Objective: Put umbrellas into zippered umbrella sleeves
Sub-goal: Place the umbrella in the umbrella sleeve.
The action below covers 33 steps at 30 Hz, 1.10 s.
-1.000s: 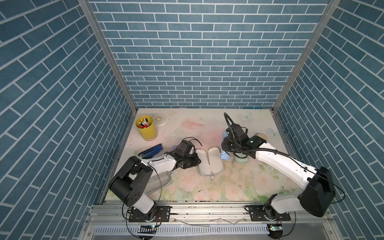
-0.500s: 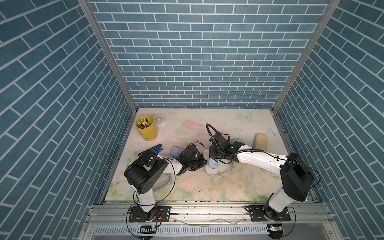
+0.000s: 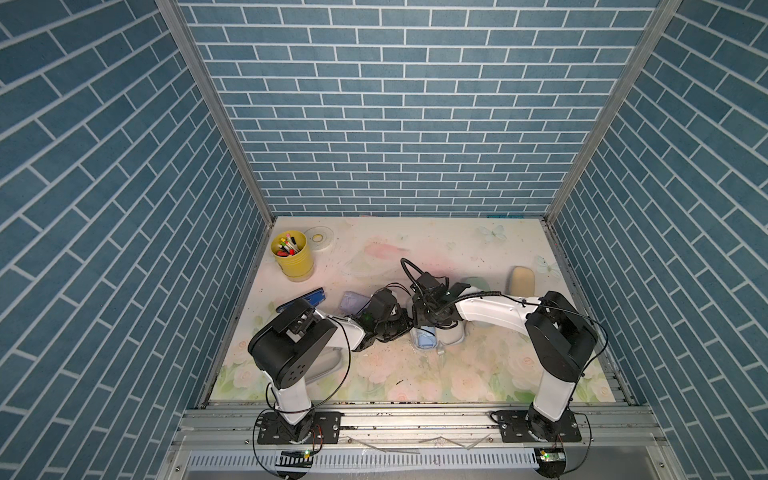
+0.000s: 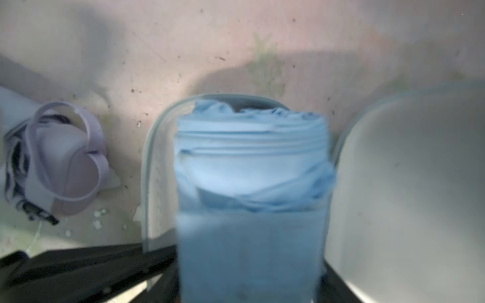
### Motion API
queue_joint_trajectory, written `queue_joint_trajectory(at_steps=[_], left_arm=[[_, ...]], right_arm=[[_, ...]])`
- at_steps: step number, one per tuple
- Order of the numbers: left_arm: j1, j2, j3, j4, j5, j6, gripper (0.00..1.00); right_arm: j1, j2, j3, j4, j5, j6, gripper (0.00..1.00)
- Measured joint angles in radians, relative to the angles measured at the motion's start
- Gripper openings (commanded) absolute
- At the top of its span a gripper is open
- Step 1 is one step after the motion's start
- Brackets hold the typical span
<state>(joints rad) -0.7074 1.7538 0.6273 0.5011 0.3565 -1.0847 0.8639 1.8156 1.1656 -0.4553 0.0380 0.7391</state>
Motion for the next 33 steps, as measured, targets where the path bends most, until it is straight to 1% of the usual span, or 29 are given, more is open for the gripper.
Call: queue_joint_trajectory(at_steps=[2,4,6,8,9,13,15,17,20,22,23,24,26,29,31,33], left_arm=[[0.000,0.000,0.000,-0.003,0.000,0.003,0.02],[0.000,0.000,0.000,-0.003,0.000,0.005,0.02],[0.000,0.000,0.000,-0.003,0.000,0.007,0.03],[0.000,0.000,0.000,-0.003,0.000,0.009,0.03],[0.000,0.000,0.000,-0.003,0.000,0.011,0.03],[-0.002,0.000,0.001,-0.009,-0.004,0.021,0.04],[-0.002,0.000,0.004,-0.018,-0.005,0.029,0.08],[-0.002,0.000,0.009,-0.028,-0.005,0.042,0.15],[0.003,-0.007,0.019,-0.045,0.000,0.066,0.28],[0.010,-0.018,0.019,-0.054,0.003,0.076,0.34],[0.015,-0.025,0.019,-0.058,0.004,0.082,0.36],[0.021,-0.033,0.017,-0.064,0.005,0.089,0.36],[0.029,-0.047,0.008,-0.076,0.005,0.095,0.37],[0.036,-0.079,-0.013,-0.098,0.005,0.101,0.40],[0.038,-0.103,-0.026,-0.114,0.006,0.104,0.42],[0.041,-0.131,-0.038,-0.130,0.008,0.107,0.46]], right_arm=[[-0.008,-0.002,0.006,-0.009,-0.028,-0.008,0.77],[-0.016,-0.006,0.014,-0.024,-0.041,-0.013,0.74],[-0.026,-0.008,0.029,-0.040,-0.043,-0.020,0.64],[-0.035,-0.008,0.042,-0.043,-0.047,-0.026,0.49],[-0.041,-0.007,0.049,-0.047,-0.051,-0.032,0.44],[-0.044,0.004,0.058,-0.045,-0.077,-0.038,0.34],[-0.044,0.006,0.058,-0.040,-0.085,-0.038,0.29],[-0.047,0.006,0.058,-0.039,-0.091,-0.041,0.27],[-0.064,0.003,0.058,-0.041,-0.105,-0.059,0.31],[-0.078,0.003,0.058,-0.042,-0.117,-0.076,0.41],[-0.086,0.003,0.058,-0.045,-0.131,-0.085,0.49],[-0.091,0.003,0.058,-0.046,-0.144,-0.097,0.55],[-0.104,0.001,0.058,-0.062,-0.175,-0.116,0.62],[-0.126,-0.040,0.055,-0.108,-0.207,-0.134,0.69],[-0.154,-0.109,0.043,-0.135,-0.211,-0.143,0.73],[-0.205,-0.209,0.010,-0.146,-0.211,-0.151,0.77]])
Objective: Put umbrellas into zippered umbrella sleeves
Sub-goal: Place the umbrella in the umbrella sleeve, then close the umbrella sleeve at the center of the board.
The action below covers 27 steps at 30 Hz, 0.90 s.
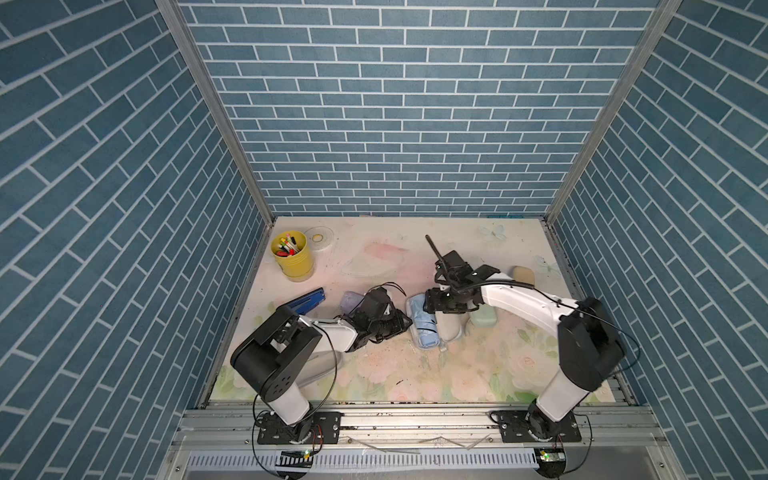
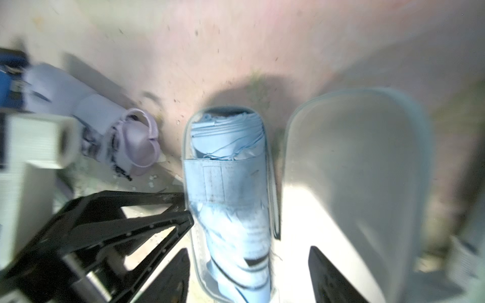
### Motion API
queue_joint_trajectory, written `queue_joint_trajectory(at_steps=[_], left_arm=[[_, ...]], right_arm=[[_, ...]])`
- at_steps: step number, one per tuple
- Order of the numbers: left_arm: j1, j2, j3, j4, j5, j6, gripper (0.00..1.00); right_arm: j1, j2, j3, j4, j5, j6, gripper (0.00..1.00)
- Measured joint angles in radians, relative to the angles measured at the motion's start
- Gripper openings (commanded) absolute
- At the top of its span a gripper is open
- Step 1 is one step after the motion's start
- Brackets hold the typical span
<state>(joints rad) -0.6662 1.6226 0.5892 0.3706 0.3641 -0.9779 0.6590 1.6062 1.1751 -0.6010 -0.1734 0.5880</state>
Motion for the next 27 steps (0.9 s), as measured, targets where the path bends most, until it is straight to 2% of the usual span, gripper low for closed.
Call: queue_joint_trajectory(at_steps=[3,5,7,12,16,20,23,25,27], left_arm=[[0.004,-0.042,-0.019,-0.010,0.000,0.000,0.53],[0.005,-0.052,-0.026,-0.003,0.001,0.002,0.52],[0.005,-0.040,-0.027,0.015,0.008,0.000,0.48],[0.010,0.071,-0.023,0.138,0.053,-0.031,0.26],[0.013,0.118,-0.017,0.204,0.077,-0.050,0.21],[0.023,0.126,-0.016,0.219,0.090,-0.055,0.22],[0.051,0.121,-0.035,0.237,0.100,-0.055,0.26],[0.077,0.104,-0.063,0.254,0.114,-0.055,0.29],[0.103,0.076,-0.096,0.260,0.125,-0.055,0.36]], right_arm=[[-0.111,-0.114,-0.066,0.003,-0.024,-0.018,0.82],[-0.171,-0.107,-0.091,0.013,-0.052,-0.031,0.83],[-0.187,-0.051,-0.112,0.048,-0.111,-0.043,0.84],[-0.152,0.047,-0.157,0.123,-0.293,-0.046,0.83],[-0.040,0.047,-0.089,0.113,-0.337,-0.056,0.83],[0.060,0.096,-0.015,0.124,-0.360,-0.077,0.83],[0.068,0.145,-0.013,0.126,-0.362,-0.092,0.81],[0.062,0.157,-0.013,0.130,-0.369,-0.096,0.75],[0.058,0.157,-0.018,0.134,-0.370,-0.095,0.64]])
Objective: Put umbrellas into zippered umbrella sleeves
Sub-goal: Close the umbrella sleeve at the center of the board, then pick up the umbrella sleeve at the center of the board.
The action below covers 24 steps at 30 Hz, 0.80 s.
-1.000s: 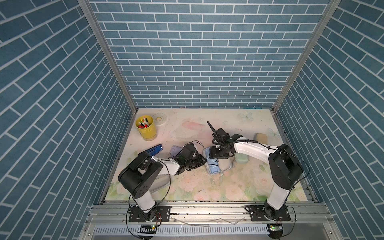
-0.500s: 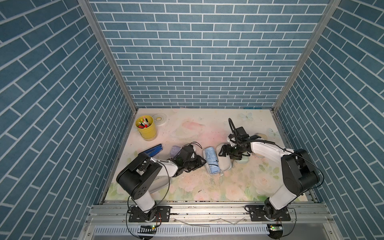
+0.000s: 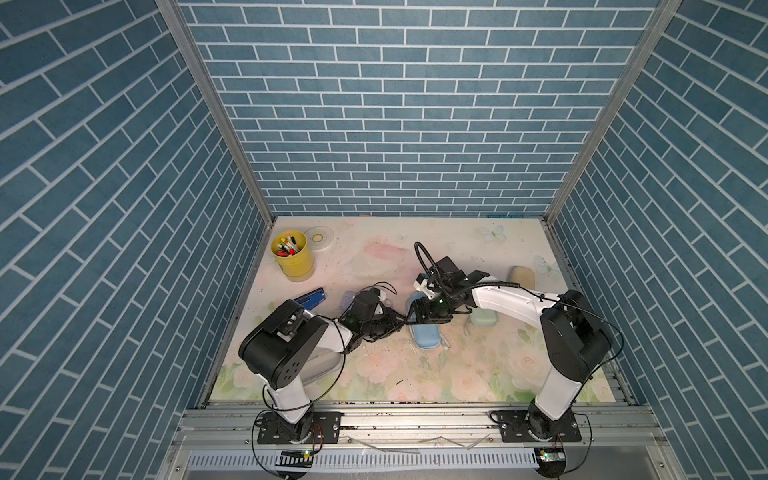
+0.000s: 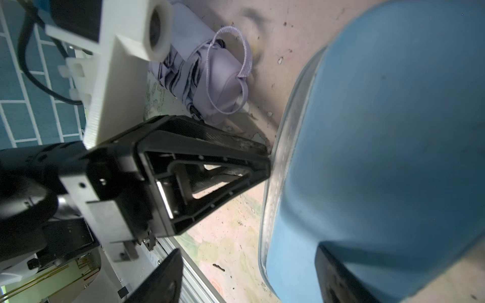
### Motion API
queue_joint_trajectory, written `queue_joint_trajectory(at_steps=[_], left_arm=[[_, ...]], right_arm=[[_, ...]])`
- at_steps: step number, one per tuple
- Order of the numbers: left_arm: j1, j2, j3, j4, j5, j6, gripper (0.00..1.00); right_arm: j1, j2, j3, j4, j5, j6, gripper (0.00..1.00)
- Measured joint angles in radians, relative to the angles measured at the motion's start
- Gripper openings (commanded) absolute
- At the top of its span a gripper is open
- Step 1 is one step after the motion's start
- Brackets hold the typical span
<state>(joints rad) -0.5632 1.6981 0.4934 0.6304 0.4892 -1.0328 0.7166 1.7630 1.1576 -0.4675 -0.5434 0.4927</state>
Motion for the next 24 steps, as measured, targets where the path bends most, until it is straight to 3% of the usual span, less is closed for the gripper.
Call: queue_joint_trajectory(at_steps=[4,8,12,16,18,20,24], left_arm=[[0.011,-0.051,-0.023,-0.010,0.005,0.009,0.59],[-0.033,-0.045,0.013,-0.033,0.002,0.029,0.64],[-0.066,0.014,0.081,-0.047,0.003,0.047,0.63],[-0.070,0.032,0.106,-0.058,0.003,0.061,0.62],[-0.070,0.029,0.106,-0.066,0.003,0.068,0.62],[-0.070,0.024,0.105,-0.072,0.003,0.071,0.64],[-0.070,0.024,0.099,-0.053,0.014,0.064,0.65]], right_arm=[[-0.021,0.000,-0.035,0.037,-0.019,0.010,0.30],[-0.045,0.000,-0.065,0.064,-0.056,0.039,0.14],[-0.084,-0.021,-0.080,0.070,-0.103,0.049,0.19],[-0.182,-0.072,-0.095,0.052,-0.121,0.048,0.46],[-0.243,-0.070,-0.095,0.048,-0.119,0.029,0.51],[-0.284,-0.047,-0.093,0.050,-0.120,0.024,0.49],[-0.284,0.035,-0.092,0.068,-0.137,0.026,0.33]])
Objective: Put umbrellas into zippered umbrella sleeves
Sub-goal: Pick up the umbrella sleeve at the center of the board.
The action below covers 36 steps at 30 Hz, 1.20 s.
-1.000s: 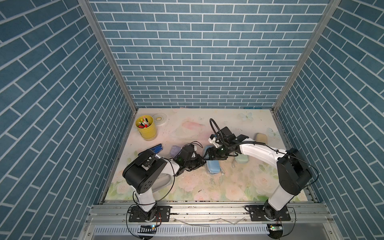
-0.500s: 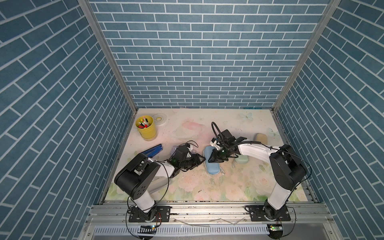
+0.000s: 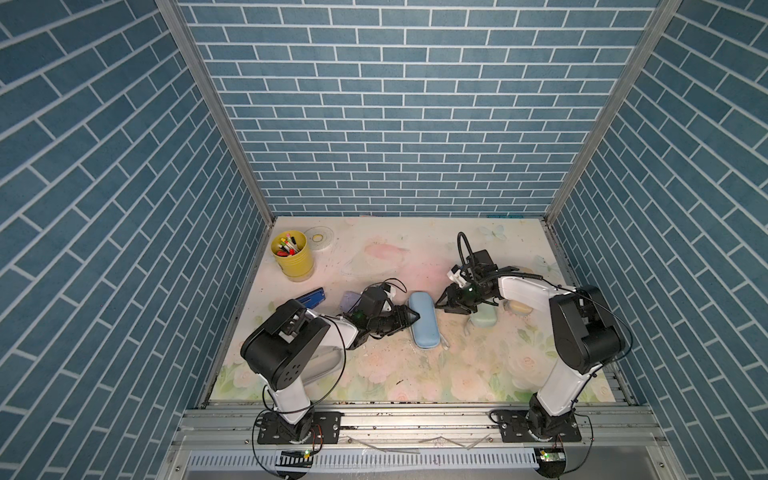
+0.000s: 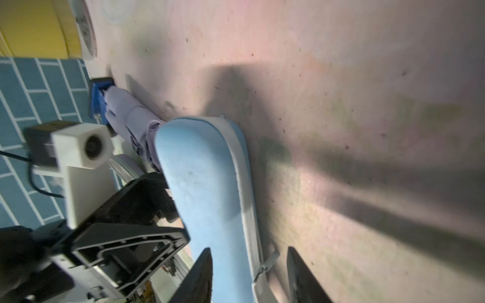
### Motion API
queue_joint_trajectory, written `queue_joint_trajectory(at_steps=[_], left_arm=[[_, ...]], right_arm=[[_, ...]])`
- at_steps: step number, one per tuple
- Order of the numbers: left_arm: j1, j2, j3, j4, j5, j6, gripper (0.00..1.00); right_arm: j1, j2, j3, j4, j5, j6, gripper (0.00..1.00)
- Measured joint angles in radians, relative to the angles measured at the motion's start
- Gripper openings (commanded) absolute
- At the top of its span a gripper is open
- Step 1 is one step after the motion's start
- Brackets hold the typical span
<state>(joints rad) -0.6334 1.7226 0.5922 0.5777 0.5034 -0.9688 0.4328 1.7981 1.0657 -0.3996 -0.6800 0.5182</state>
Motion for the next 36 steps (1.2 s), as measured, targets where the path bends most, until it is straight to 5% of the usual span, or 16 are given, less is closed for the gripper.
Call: queue_joint_trajectory(at_steps=[8,13,15,19,22,30,36], left_arm=[[-0.002,0.014,-0.001,0.026,0.026,-0.008,0.56],[0.002,0.036,-0.004,0.056,0.034,-0.020,0.37],[0.005,0.043,-0.008,0.079,0.040,-0.024,0.30],[0.006,0.061,-0.016,0.149,0.053,-0.028,0.23],[0.007,0.074,-0.017,0.174,0.060,-0.029,0.22],[0.007,0.108,-0.019,0.230,0.075,-0.024,0.18],[0.013,0.145,-0.034,0.322,0.084,-0.021,0.14]], right_arm=[[0.066,0.029,-0.014,0.065,-0.008,0.043,0.15],[0.080,0.029,-0.014,0.079,0.008,0.061,0.17],[0.075,0.027,-0.014,0.075,0.009,0.061,0.25],[0.030,0.021,-0.027,0.066,-0.042,0.037,0.64],[0.011,0.021,-0.027,0.064,-0.091,0.012,0.71],[0.024,0.109,-0.007,0.122,-0.188,0.003,0.69],[0.031,0.156,0.006,0.186,-0.219,-0.016,0.44]])
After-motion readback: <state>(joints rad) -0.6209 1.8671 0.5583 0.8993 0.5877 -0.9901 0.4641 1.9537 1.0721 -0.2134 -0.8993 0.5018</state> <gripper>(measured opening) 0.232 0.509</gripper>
